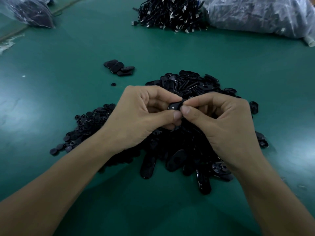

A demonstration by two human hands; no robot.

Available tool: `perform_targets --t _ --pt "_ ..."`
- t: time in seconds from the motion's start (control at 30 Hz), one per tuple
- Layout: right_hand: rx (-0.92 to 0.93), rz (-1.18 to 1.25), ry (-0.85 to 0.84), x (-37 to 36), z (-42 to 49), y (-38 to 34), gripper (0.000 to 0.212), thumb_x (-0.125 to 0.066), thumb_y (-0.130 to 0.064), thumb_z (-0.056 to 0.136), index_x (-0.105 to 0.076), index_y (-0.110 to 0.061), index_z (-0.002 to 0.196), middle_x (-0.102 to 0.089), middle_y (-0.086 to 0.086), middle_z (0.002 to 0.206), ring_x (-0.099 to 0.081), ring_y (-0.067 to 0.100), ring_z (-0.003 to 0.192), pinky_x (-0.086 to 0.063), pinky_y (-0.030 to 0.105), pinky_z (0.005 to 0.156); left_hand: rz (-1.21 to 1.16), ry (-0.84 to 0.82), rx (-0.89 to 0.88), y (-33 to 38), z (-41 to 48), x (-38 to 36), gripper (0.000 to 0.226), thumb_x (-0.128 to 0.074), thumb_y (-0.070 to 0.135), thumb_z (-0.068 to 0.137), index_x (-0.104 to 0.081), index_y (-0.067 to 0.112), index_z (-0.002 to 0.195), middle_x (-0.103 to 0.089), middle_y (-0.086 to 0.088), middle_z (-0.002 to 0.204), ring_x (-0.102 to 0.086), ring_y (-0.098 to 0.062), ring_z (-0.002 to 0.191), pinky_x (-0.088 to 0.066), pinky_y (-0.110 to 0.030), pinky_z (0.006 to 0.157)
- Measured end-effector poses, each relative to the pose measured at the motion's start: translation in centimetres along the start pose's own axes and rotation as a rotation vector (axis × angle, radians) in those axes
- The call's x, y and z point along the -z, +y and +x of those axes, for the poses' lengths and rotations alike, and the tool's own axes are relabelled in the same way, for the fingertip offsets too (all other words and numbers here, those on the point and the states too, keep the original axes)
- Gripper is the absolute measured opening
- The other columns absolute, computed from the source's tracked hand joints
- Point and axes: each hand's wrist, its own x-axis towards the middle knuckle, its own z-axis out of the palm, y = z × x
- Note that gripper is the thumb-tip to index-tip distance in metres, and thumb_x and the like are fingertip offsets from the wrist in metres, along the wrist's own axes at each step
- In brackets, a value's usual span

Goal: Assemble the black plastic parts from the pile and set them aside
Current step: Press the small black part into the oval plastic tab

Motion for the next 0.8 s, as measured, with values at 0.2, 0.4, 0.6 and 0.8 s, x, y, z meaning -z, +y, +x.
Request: perform_targets --t 0.2,0.4,0.6,0.8 --pt "0.003 0.098 -0.009 0.63 0.15 0.28 0.018 -0.087 -0.02 0.073 -0.071 -0.025 0.08 -0.052 0.0 0.068 -0.046 0.012 0.063 -0.043 0.024 0.057 -0.058 -0.03 0.001 0.29 -0.1 -0.31 0.021 -0.069 0.017 0.08 -0.072 0.011 0.101 -0.077 -0.011 0.084 -0.075 -0.02 0.073 -0.059 -0.025 0.067" --pt "-0.027 0.151 -0.083 0.85 0.24 -0.12 0.021 -0.084 -0.031 0.067 -0.074 -0.023 0.083 -0.074 0.001 0.075 -0.067 0.01 0.067 -0.056 0.022 0.065 -0.073 -0.038 0.018 0.19 0.02 -0.2 0.015 -0.068 0.017 0.083 -0.072 0.012 0.097 -0.076 -0.008 0.077 -0.071 -0.014 0.065 -0.057 -0.022 0.063" --pt "-0.052 0.211 -0.106 0.84 0.18 -0.48 0.014 -0.08 -0.022 0.073 -0.075 -0.018 0.085 -0.075 -0.002 0.072 -0.068 0.003 0.062 -0.05 0.01 0.06 -0.048 -0.018 0.001 0.16 0.12 -0.05 0.019 -0.07 0.021 0.078 -0.071 0.011 0.094 -0.075 -0.009 0.076 -0.07 -0.012 0.062 -0.056 -0.02 0.06" --pt "-0.046 0.152 -0.1 0.87 0.31 -0.34 0.009 -0.077 -0.012 0.082 -0.076 -0.021 0.083 -0.074 -0.003 0.07 -0.065 0.002 0.06 -0.047 0.01 0.057 -0.039 -0.029 -0.01 0.11 0.12 0.18 0.016 -0.07 0.02 0.079 -0.073 0.014 0.094 -0.075 -0.012 0.078 -0.071 -0.013 0.063 -0.057 -0.022 0.061"
